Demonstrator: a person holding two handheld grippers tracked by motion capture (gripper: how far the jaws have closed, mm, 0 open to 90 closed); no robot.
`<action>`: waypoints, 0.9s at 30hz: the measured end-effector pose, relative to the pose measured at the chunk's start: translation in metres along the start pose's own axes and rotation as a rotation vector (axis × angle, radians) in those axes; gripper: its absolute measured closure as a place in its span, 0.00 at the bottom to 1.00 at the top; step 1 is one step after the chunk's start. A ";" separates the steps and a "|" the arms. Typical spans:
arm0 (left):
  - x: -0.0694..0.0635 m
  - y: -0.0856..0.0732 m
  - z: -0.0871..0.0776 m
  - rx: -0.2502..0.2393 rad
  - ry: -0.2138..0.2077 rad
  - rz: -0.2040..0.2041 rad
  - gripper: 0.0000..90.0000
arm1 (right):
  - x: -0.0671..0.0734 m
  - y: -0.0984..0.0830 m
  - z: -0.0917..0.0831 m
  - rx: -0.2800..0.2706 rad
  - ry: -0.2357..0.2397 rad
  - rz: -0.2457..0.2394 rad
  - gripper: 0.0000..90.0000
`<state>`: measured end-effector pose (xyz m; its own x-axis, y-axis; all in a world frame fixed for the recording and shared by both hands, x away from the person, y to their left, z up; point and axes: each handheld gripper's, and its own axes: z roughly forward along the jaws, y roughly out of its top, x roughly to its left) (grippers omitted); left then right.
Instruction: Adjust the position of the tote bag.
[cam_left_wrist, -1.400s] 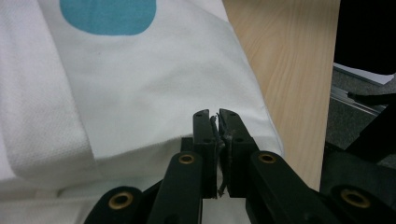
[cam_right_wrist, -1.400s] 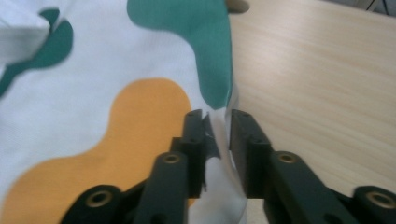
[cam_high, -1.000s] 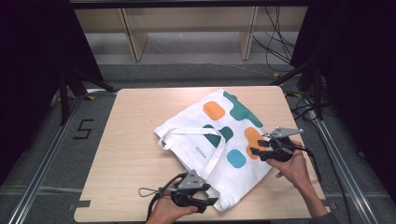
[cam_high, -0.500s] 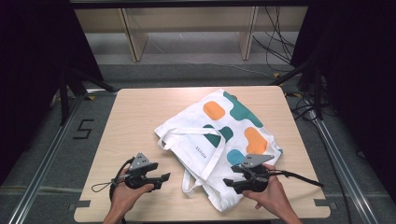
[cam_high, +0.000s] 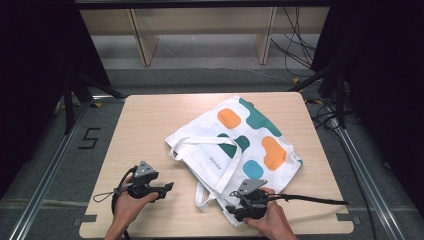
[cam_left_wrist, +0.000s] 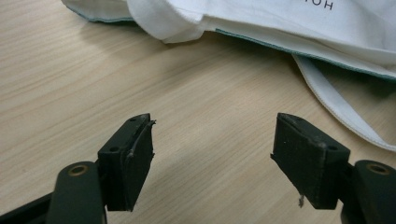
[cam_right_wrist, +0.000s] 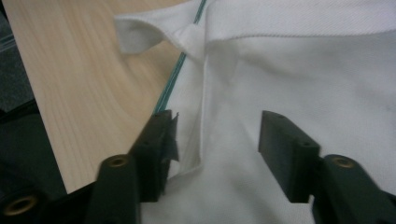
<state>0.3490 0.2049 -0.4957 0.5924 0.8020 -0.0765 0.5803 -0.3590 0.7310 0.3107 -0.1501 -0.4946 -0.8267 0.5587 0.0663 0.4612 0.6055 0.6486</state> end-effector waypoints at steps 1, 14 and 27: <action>0.000 -0.001 0.001 -0.012 0.000 -0.010 0.31 | 0.000 0.000 -0.002 0.024 -0.005 -0.020 0.66; 0.002 -0.004 -0.006 -0.067 0.064 -0.036 0.29 | -0.016 -0.027 -0.043 0.069 -0.060 -0.160 0.99; -0.019 0.011 0.021 0.007 0.077 0.130 0.30 | -0.059 -0.062 -0.098 -0.002 -0.167 -0.035 0.99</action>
<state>0.3562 0.1757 -0.5004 0.6183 0.7828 0.0705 0.5058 -0.4649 0.7266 0.2988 -0.2760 -0.4648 -0.7775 0.6234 -0.0832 0.4320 0.6255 0.6497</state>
